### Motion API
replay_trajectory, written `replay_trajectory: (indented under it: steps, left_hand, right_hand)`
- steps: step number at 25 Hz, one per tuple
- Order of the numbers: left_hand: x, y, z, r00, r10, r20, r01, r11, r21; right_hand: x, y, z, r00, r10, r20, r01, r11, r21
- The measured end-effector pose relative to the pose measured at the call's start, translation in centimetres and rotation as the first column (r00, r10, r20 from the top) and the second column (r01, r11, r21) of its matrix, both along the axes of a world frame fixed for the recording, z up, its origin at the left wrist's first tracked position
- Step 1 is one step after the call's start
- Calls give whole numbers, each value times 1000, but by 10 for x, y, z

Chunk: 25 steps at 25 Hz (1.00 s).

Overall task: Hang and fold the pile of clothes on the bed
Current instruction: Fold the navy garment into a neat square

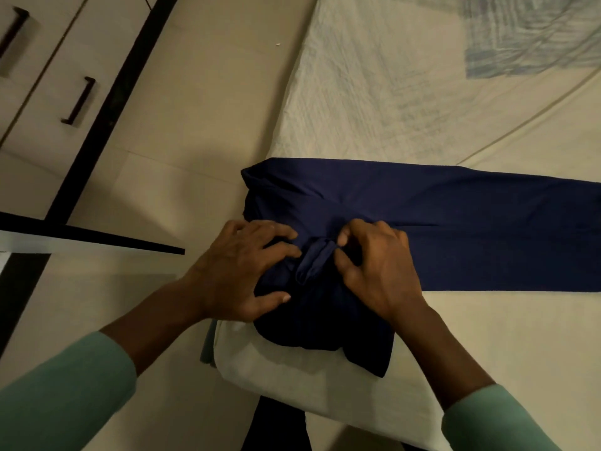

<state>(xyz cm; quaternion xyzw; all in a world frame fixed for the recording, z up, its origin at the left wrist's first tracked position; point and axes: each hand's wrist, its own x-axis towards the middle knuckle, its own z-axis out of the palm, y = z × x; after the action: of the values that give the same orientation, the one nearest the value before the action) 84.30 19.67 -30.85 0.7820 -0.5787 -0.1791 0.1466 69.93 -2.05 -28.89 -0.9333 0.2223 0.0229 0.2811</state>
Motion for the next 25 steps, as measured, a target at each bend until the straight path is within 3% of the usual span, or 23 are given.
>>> replay_trajectory:
  steps: [2, 3, 5, 6, 7, 8, 10, 12, 14, 15, 16, 17, 19, 21, 23, 25]
  left_hand:
    - [-4, -8, -2, 987, 141, -76, -148, 984, -103]
    - [-1, -15, -1, 942, 254, -219, -289, 946, -145]
    - [13, -28, 1, 701, 447, -556, -572, 818, -62]
    - [19, -32, 4, 574, 491, -655, -628, 777, 32]
    - [25, -35, 6, 514, 509, -690, -633, 769, 96]
    - [26, -35, 8, 532, 507, -679, -601, 790, 120]
    - [21, -35, 13, 705, 488, -515, -493, 859, 140]
    - [11, -40, 13, 896, 405, -183, -370, 908, 197]
    - [4, -43, 4, 954, 294, 64, -301, 938, 172]
    - [3, -44, 0, 948, 312, 60, -316, 943, 101]
    - [5, -44, -2, 923, 383, -38, -383, 924, 17]
    - [7, -44, -2, 857, 481, -186, -493, 870, -23]
    - [15, -47, 0, 657, 625, -423, -673, 739, 47]
    - [22, -51, 4, 566, 659, -495, -696, 704, 141]
    - [23, -54, 10, 601, 636, -484, -623, 752, 214]
    - [21, -55, 10, 664, 631, -401, -599, 770, 220]
  right_hand:
    - [8, -12, 5, 995, -85, 46, 74, 975, 209]
    - [15, -18, 7, 986, -158, 55, 130, 931, 342]
    - [32, -31, 11, 951, -309, -2, 263, 805, 531]
    - [39, -37, 12, 931, -360, -60, 328, 750, 574]
    - [44, -42, 13, 915, -384, -122, 375, 703, 604]
    - [47, -46, 14, 908, -376, -183, 402, 663, 632]
    - [49, -48, 16, 919, -292, -264, 392, 630, 670]
    - [48, -49, 16, 937, -210, -280, 345, 678, 649]
    - [46, -48, 15, 957, -211, -198, 289, 693, 660]
    - [45, -46, 16, 962, -255, -94, 247, 678, 692]
    - [43, -45, 16, 943, -331, 27, 209, 657, 724]
    - [42, -43, 17, 895, -426, 132, 191, 635, 749]
    - [41, -42, 15, 793, -569, 216, 251, 629, 735]
    - [39, -39, 8, 820, -556, 135, 383, 709, 592]
    - [37, -36, 1, 880, -474, -5, 426, 786, 448]
    - [39, -36, -4, 903, -427, -53, 415, 832, 370]
